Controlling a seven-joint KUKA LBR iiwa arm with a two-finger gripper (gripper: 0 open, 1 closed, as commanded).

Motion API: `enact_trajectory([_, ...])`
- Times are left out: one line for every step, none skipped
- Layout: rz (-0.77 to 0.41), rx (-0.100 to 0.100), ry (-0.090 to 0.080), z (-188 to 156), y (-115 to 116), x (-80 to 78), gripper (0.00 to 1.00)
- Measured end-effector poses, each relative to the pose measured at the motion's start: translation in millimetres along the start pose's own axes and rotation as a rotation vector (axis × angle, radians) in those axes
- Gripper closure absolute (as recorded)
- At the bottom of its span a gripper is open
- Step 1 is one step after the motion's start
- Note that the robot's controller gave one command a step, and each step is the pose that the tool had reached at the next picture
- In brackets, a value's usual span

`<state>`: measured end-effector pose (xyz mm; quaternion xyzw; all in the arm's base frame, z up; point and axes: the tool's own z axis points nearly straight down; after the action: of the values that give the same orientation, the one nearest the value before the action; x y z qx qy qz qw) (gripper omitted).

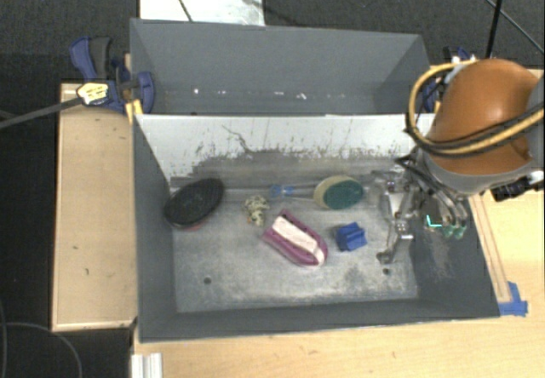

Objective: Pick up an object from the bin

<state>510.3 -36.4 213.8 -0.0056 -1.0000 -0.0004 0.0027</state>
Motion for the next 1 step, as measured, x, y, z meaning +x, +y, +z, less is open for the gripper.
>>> enact_trajectory([0.281, -0.001, -0.012, 144.0, -12.8, -18.5, 0.0])
